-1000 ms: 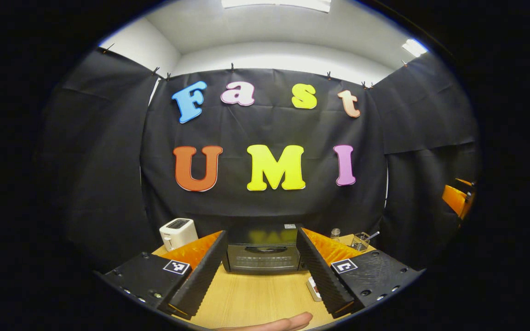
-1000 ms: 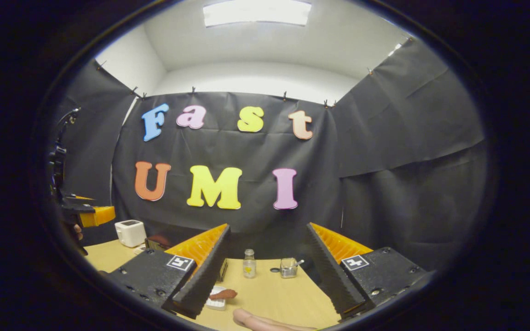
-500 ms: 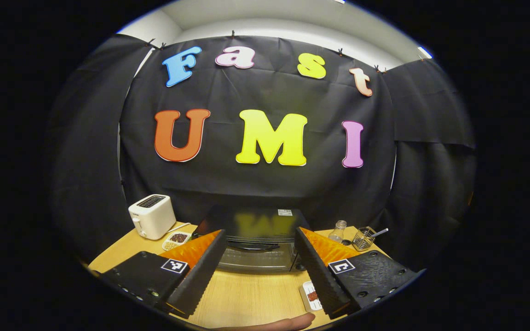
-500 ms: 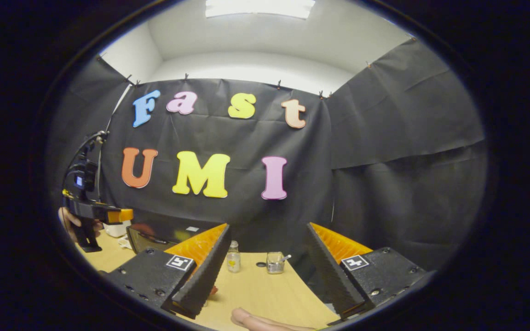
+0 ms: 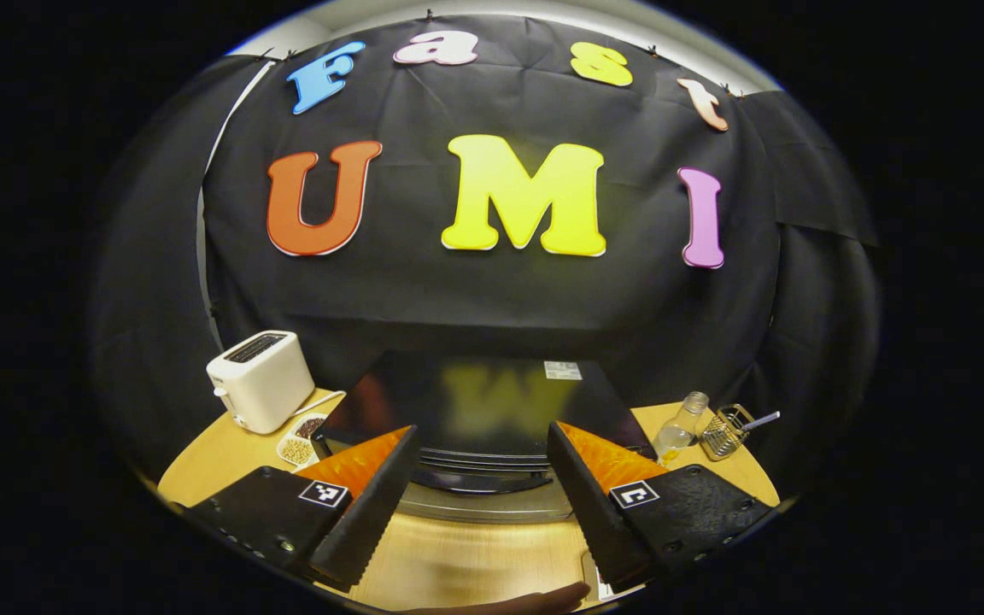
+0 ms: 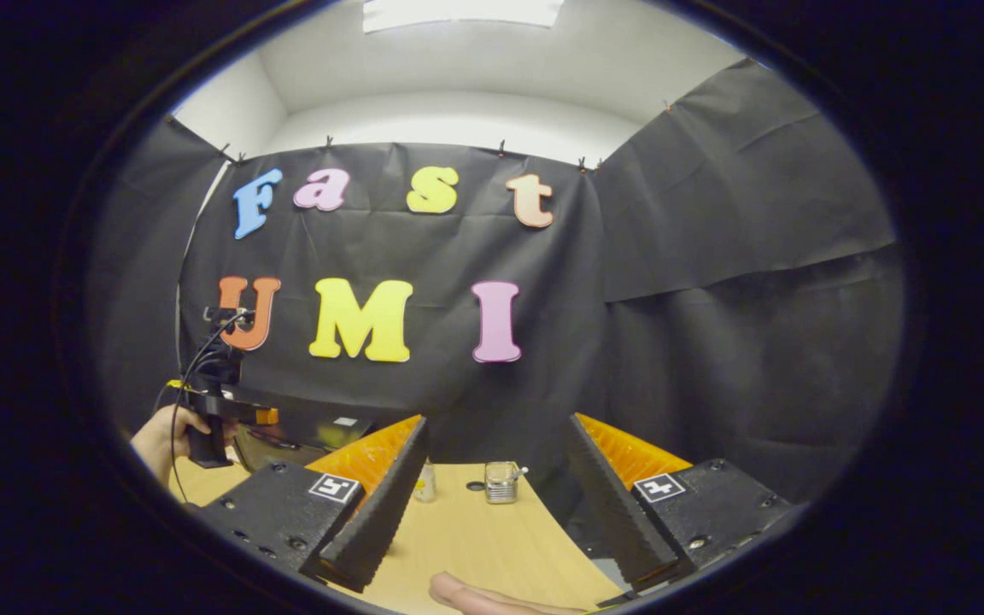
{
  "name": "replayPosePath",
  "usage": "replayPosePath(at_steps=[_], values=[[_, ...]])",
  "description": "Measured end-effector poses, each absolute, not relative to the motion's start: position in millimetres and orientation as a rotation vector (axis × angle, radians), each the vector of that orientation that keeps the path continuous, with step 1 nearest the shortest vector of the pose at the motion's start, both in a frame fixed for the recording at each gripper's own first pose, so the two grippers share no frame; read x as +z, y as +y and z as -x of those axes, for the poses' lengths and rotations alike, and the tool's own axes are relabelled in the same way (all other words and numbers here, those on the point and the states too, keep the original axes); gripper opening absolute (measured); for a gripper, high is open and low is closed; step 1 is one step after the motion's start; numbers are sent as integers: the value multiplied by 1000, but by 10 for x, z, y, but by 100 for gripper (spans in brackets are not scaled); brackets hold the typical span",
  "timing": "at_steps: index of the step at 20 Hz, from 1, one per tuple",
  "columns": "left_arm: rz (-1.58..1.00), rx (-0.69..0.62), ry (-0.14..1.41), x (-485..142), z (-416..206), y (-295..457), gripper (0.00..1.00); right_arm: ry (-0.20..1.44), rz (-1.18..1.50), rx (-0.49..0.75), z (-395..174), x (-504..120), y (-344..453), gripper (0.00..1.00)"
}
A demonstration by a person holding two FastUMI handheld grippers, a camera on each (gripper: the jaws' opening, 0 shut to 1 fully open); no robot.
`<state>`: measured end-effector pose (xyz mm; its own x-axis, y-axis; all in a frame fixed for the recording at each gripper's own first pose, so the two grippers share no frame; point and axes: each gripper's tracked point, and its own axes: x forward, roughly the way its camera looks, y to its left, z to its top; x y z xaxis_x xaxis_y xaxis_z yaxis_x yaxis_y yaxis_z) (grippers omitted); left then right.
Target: Open the electric oven with the left hand, put the food in, and close the electric oven.
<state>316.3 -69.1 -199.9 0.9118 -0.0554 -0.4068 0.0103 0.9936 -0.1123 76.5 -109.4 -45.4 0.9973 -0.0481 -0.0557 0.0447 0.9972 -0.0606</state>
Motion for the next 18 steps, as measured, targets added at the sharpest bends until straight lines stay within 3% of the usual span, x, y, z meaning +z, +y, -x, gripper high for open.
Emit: replayPosePath(at_steps=[4,7,18], values=[[83,-30,545,-2417,-3210,-684,96,63,49,-70,-790,-506,-1220,98],[-36,-24,521,-2456,-3266,-626,96,72,54,-78,-829,-569,-1262,98],[-15,-43,528,-2482,-3058,-645,96,87,48,-94,-868,-633,-1294,100]])
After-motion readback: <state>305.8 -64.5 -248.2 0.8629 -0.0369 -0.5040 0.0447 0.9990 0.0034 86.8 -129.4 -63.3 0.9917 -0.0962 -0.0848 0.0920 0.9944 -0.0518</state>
